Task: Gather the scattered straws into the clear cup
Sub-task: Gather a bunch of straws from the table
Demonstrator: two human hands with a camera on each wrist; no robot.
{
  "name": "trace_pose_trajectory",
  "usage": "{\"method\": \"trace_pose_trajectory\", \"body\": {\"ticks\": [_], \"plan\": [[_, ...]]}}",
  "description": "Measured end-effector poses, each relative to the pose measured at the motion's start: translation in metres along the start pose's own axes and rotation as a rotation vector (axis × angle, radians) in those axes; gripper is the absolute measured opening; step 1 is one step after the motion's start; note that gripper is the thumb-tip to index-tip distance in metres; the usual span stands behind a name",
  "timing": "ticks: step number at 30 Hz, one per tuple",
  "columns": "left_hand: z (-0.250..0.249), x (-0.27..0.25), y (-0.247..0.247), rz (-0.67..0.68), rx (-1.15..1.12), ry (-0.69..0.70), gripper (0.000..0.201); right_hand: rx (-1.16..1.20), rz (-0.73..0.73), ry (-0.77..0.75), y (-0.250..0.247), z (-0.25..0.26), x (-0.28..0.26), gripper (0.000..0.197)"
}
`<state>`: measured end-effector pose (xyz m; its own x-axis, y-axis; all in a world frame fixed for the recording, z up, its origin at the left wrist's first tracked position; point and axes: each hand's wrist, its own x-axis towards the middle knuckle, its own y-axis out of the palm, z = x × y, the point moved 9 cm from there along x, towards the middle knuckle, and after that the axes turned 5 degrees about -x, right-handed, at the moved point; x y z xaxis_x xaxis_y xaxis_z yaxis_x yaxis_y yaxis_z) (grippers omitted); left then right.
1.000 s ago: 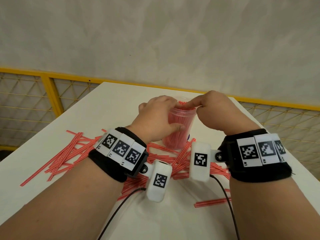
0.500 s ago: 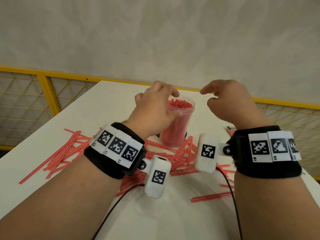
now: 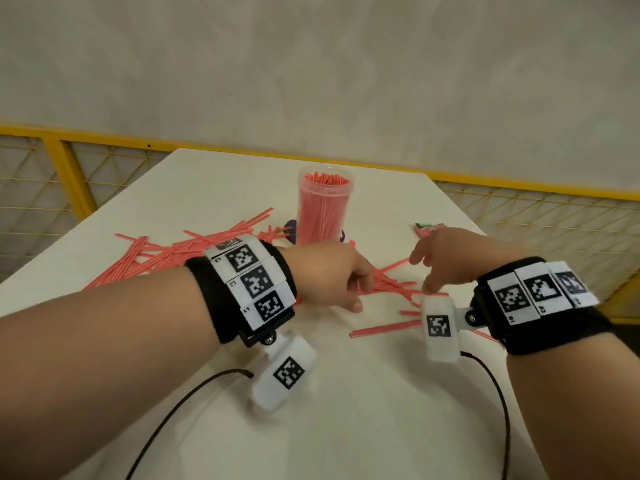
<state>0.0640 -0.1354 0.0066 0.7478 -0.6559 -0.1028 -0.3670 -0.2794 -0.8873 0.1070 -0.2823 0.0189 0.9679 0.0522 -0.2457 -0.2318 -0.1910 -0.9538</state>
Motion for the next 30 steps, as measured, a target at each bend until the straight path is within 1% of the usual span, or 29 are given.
{"method": "trace_pose_trajectory", "body": {"ticks": [2,5,8,12,15,18,19,21,23,26,30], "plan": [[0.0,0.0,0.016,0.091,0.042,-0.04,0.038,-0.049,0.054,-0.001,0.012,-0.001,-0.008,0.066],[-0.002,0.0,0.03,0.18,0.077,-0.085,0.04,-0.162,0.113,-0.007,0.024,-0.001,-0.019,0.066],[-0.006,-0.001,0.032,0.187,0.095,-0.103,0.033,-0.284,0.15,-0.028,0.033,0.001,-0.028,0.058],[-0.006,0.0,0.035,0.176,0.057,-0.131,0.026,-0.305,0.139,-0.03,0.034,0.002,-0.037,0.046],[-0.006,-0.002,0.034,0.156,0.032,-0.124,0.019,-0.245,0.093,-0.076,0.035,0.007,-0.038,0.034],[0.002,-0.01,0.031,0.131,-0.005,-0.159,0.014,-0.176,0.054,-0.124,0.034,0.016,-0.037,0.023],[0.005,-0.014,0.029,0.111,-0.004,-0.175,0.017,-0.163,0.053,-0.145,0.033,0.02,-0.036,0.022],[0.013,-0.02,0.023,0.065,0.036,-0.2,0.034,-0.128,0.064,-0.193,0.032,0.031,-0.034,0.022],[0.021,-0.028,0.021,0.073,0.076,-0.232,0.047,-0.113,0.074,-0.243,0.03,0.044,-0.032,0.022],[0.031,-0.041,0.022,0.134,0.074,-0.291,0.053,-0.094,0.084,-0.308,0.026,0.068,-0.028,0.02],[0.035,-0.051,0.024,0.194,0.056,-0.325,0.059,-0.064,0.07,-0.395,0.017,0.101,-0.023,0.018]]}}
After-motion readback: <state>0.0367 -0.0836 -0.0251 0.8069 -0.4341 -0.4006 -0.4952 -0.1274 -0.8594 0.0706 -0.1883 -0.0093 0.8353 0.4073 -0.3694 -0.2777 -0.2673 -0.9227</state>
